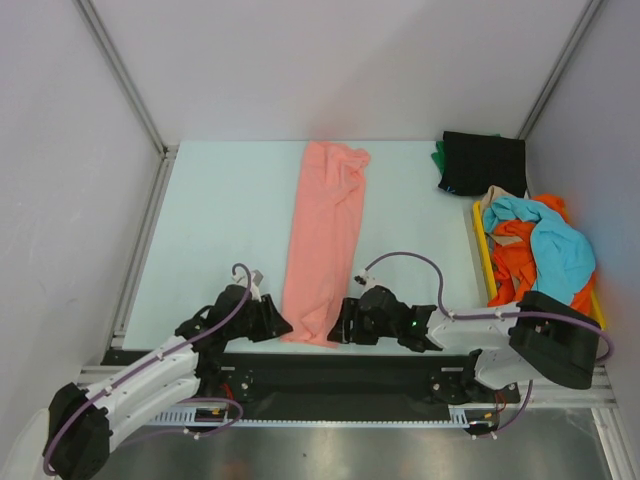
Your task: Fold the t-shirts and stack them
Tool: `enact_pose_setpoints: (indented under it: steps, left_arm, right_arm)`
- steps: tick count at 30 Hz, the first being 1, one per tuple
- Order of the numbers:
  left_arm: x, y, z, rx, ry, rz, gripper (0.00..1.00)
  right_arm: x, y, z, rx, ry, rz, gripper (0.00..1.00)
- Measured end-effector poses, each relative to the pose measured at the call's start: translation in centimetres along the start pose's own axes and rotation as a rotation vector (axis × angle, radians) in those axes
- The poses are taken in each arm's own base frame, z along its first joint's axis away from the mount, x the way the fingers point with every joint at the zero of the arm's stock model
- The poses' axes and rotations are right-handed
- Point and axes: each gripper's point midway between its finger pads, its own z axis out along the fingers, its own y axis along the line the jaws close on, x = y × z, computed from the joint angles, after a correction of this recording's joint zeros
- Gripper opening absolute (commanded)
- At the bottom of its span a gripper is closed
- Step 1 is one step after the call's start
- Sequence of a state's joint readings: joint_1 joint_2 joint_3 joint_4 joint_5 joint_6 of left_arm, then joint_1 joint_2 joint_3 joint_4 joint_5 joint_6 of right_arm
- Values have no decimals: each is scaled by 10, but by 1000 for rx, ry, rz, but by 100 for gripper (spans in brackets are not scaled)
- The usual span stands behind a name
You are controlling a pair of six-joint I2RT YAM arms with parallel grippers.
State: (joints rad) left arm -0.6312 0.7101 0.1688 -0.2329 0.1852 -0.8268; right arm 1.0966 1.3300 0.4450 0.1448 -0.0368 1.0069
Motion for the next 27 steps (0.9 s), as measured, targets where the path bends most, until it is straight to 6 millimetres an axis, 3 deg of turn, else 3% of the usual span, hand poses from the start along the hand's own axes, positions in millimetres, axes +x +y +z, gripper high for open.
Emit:
enact_pose_setpoints:
  steps: [2, 3, 4, 8, 14, 22, 25, 27]
  left_arm:
    - [3, 1, 1, 3, 5, -7, 29]
    - [5, 2, 1, 3, 9, -9, 24]
    - [7, 2, 2, 3, 15, -12, 15]
    - [12, 1, 3, 4, 30, -15, 5]
    - [22, -7, 3, 16, 50, 13, 0]
    - [45, -38, -24, 24, 111, 70, 0]
    - [33, -57, -35, 21, 85, 83, 0]
    - [19, -69, -41, 6, 51, 94, 0]
  right_arm:
    - [1, 4, 6, -23, 5, 5, 40]
    - [4, 3, 10, -28, 13, 8, 27]
    - [6, 2, 13, -31, 19, 9, 23]
    - [11, -2, 18, -48, 28, 26, 1]
    - [15, -7, 10, -48, 23, 34, 0]
    - [31, -10, -42, 25, 14, -24, 0]
    - [20, -4, -60, 47, -24, -29, 0]
    - [0, 4, -71, 67, -75, -29, 0]
